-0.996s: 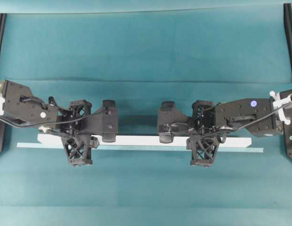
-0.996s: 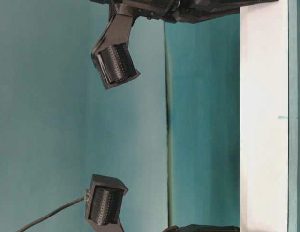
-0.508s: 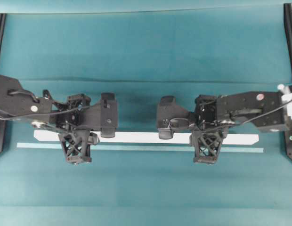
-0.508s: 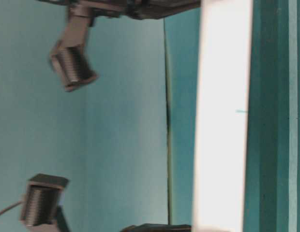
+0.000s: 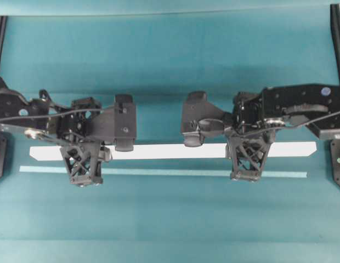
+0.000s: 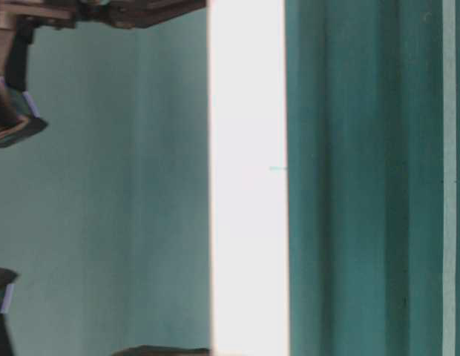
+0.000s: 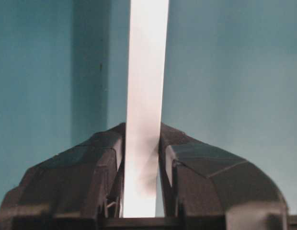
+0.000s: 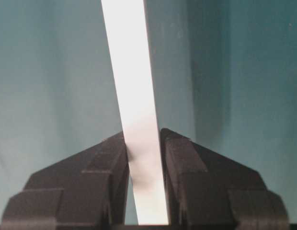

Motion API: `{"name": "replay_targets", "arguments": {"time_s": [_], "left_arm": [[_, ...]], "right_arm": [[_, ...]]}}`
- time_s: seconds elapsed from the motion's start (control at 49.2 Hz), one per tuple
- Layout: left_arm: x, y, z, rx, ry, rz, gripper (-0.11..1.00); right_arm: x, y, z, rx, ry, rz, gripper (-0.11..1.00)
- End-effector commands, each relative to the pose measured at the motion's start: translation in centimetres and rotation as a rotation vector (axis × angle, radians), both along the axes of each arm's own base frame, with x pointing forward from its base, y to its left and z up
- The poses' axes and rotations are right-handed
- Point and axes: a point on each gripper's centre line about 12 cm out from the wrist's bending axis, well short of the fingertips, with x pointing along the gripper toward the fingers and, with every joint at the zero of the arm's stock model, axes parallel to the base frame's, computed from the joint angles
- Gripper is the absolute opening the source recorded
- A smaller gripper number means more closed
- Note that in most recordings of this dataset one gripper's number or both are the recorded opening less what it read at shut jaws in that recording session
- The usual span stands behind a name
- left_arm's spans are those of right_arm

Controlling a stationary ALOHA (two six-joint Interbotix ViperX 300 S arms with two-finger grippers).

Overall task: Lift a wooden board with both hands.
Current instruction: 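Lift the white board upward and back with both grippers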

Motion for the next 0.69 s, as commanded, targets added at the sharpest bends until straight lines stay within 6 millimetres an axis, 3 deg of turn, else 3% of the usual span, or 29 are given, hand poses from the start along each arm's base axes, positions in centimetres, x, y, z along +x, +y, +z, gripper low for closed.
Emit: {"name": "replay_targets", "arguments": {"time_s": [0.0,0.671], "left_arm": [[0.4,0.0,2.9,0.002,-0.055,-0.005,0.17],[0.5,-0.1,8.6,0.006,-0.052,-0.006,0.17]], "right_arm": [[0.6,-0.1,1.6,0.003,-0.032,-0.006,0.21],[1.1,-0.1,6.6,0.012,-0.01,-0.037,0.21]]}}
